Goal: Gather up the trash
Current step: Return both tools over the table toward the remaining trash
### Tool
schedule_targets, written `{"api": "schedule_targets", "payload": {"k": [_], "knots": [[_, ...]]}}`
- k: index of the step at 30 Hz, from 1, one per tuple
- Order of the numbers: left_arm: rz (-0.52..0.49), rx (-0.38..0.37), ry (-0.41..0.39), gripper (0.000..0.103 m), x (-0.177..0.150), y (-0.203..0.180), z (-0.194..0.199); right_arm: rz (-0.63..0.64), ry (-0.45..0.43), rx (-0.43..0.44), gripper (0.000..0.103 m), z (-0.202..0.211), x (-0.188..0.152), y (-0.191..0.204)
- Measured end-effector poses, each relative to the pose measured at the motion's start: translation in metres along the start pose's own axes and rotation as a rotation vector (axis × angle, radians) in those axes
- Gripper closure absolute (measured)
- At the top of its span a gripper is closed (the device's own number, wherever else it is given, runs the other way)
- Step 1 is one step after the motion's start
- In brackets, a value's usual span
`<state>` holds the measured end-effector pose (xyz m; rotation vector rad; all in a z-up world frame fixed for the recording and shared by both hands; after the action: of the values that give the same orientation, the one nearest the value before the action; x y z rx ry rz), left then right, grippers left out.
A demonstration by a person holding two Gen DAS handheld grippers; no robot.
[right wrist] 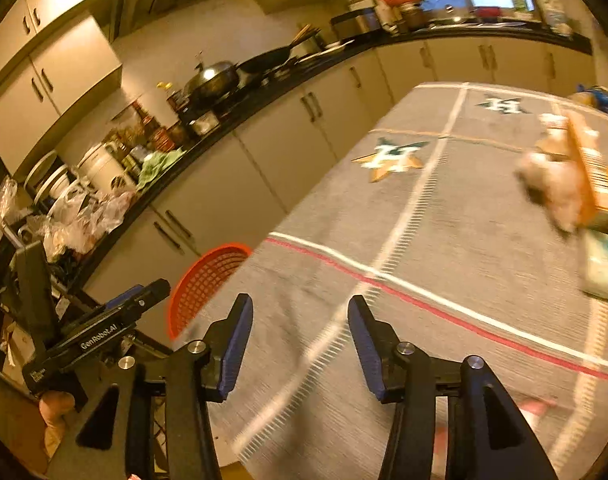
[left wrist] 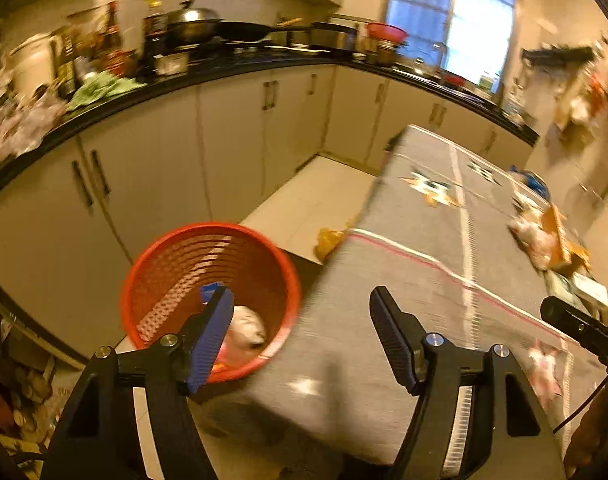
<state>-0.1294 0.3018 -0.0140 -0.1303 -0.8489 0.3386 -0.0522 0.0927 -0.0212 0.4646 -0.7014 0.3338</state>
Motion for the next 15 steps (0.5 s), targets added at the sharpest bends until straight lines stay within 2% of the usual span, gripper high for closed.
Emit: {"api": "schedule_targets", "payload": {"k": [8, 15], "knots": [[-0.107, -0.107, 0.08, 0.031, -0.011, -0.091, -0.023, -0.086, -0.066, -0.15, 0.044, 0.062, -0.023, -0.099], [-0.167, -0.205, 0.191, 0.031, -0.032, -0.165, -0.069, -0.216, -0.1, -0.292, 0.04, 0.117, -0.044, -0.2]]}}
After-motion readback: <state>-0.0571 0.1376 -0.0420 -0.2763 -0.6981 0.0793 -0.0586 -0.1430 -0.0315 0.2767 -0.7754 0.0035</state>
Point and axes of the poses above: each gripper's, at about its wrist camera, not at the fingertips, and z roughly against the way its jaws point, y to its left, x to its top, the point moved 7 cm from there along -z, roughly the way its jaws point, and after that the axes turned 11 degrees about -x, right-handed, at the moved point
